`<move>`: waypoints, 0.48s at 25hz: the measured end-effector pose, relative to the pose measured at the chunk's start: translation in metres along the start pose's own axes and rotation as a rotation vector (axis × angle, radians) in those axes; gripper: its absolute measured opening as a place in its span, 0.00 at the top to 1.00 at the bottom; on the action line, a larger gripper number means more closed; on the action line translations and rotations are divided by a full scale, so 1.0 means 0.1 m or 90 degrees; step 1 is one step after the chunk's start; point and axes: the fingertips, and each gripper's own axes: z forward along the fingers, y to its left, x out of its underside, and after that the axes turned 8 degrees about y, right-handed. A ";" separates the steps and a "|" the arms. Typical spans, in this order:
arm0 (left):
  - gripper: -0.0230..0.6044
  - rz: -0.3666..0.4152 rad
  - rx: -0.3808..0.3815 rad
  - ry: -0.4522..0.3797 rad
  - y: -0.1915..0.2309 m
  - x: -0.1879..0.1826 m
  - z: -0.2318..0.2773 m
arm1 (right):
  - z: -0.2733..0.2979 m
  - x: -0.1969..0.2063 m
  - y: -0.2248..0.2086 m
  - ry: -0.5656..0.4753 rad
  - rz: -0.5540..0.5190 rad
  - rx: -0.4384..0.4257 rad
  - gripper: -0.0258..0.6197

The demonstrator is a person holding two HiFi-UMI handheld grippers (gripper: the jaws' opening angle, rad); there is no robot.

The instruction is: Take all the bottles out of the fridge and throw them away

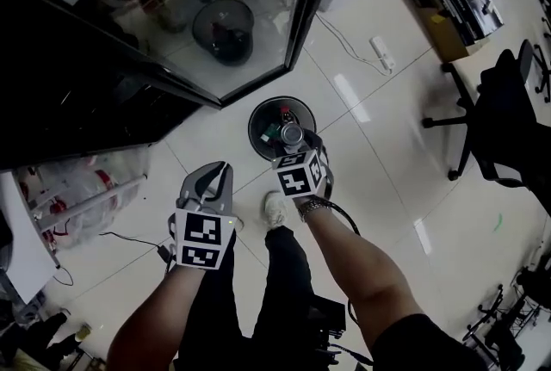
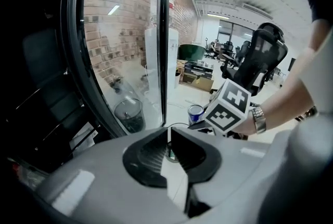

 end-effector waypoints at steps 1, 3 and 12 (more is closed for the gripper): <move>0.96 0.002 0.001 0.002 -0.03 0.00 0.02 | 0.03 0.04 -0.04 0.004 -0.001 0.003 0.54; 0.96 0.005 0.003 0.005 -0.06 -0.01 0.06 | 0.05 0.05 -0.10 0.003 -0.002 0.009 0.53; 0.96 0.015 0.005 0.001 -0.13 -0.18 0.11 | -0.06 0.02 -0.18 -0.022 0.013 0.003 0.53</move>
